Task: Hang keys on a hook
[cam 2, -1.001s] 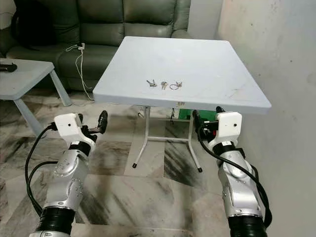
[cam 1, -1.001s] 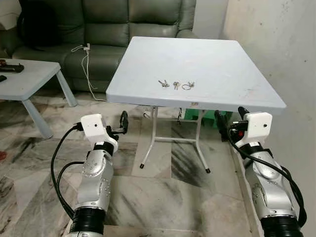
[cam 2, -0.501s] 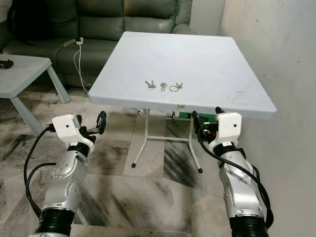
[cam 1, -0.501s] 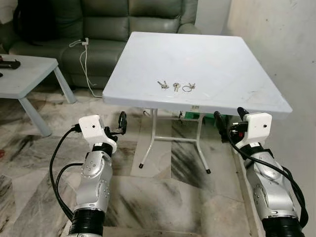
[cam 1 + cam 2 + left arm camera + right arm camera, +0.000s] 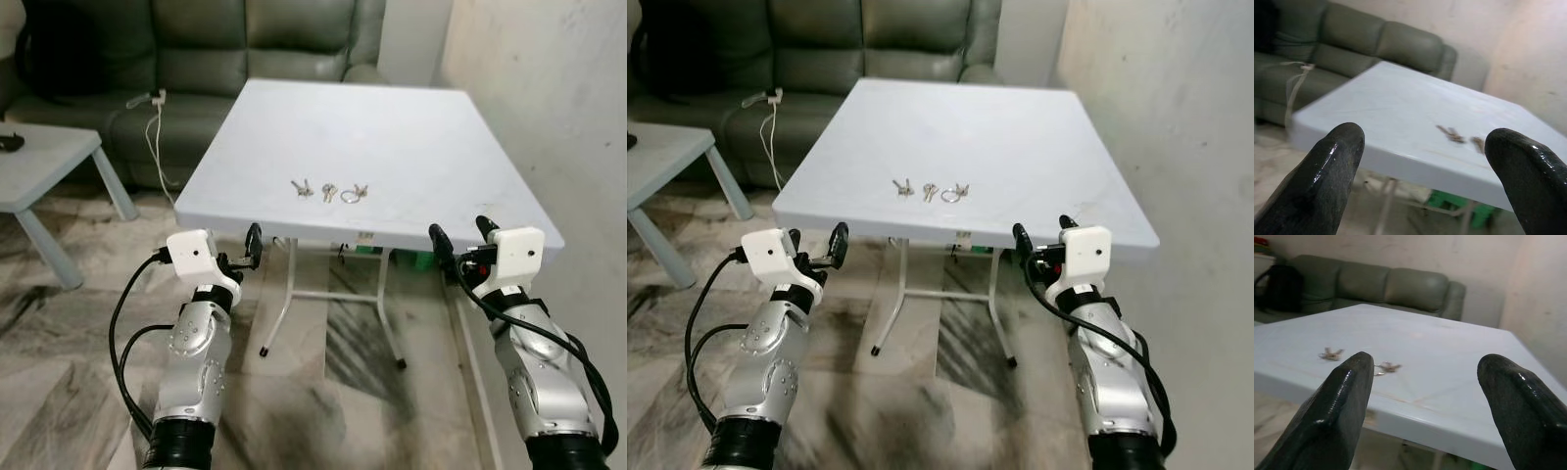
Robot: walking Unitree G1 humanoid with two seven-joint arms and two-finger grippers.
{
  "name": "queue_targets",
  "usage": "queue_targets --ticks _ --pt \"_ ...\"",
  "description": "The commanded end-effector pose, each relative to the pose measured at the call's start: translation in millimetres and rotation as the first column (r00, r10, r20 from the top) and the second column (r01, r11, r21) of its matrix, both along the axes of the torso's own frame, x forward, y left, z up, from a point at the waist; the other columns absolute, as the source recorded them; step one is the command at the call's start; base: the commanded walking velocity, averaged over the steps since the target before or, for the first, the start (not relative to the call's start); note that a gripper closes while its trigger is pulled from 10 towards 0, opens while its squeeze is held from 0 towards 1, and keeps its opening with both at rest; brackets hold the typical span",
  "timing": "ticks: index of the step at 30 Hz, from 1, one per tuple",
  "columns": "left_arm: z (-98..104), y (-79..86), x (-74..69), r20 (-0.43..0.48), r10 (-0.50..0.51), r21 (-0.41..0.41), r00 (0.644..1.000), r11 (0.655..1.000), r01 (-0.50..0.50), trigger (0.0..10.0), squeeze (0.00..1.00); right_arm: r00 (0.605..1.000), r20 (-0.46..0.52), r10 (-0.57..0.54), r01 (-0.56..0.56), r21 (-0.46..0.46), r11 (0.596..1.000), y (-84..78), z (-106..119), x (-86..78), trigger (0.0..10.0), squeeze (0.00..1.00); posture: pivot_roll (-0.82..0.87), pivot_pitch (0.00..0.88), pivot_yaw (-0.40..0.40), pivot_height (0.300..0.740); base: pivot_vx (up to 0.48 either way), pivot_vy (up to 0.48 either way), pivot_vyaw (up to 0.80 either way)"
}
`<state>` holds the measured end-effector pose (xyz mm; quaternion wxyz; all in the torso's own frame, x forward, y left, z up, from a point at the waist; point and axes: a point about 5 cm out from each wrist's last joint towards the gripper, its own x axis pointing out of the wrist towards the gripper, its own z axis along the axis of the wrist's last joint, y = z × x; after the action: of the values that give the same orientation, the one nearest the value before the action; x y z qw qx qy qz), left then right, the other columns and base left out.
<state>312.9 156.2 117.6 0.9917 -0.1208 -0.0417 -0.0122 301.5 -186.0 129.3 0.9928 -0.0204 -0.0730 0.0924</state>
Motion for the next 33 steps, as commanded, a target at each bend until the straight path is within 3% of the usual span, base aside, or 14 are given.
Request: queue_targets --ticks 1,33 --pt "3.4 -1.3 1.0 0.006 -0.004 0.0 1.0 1.0 0.004 10.0 0.0 1.0 0.014 0.0 0.001 -0.003 1.0 -1.3 4.8 1.1 10.0 0.0 0.02 0.0 -0.057 0.74 0.315 0.0 0.0" --pt "3.9 -4.3 1.8 0.011 -0.007 -0.002 1.0 1.0 0.007 10.0 0.0 1.0 0.013 0.016 -0.015 -0.018 1.0 -1.0 5.3 0.3 10.0 0.0 0.01 0.0 -0.065 0.74 0.323 0.342 0.0"
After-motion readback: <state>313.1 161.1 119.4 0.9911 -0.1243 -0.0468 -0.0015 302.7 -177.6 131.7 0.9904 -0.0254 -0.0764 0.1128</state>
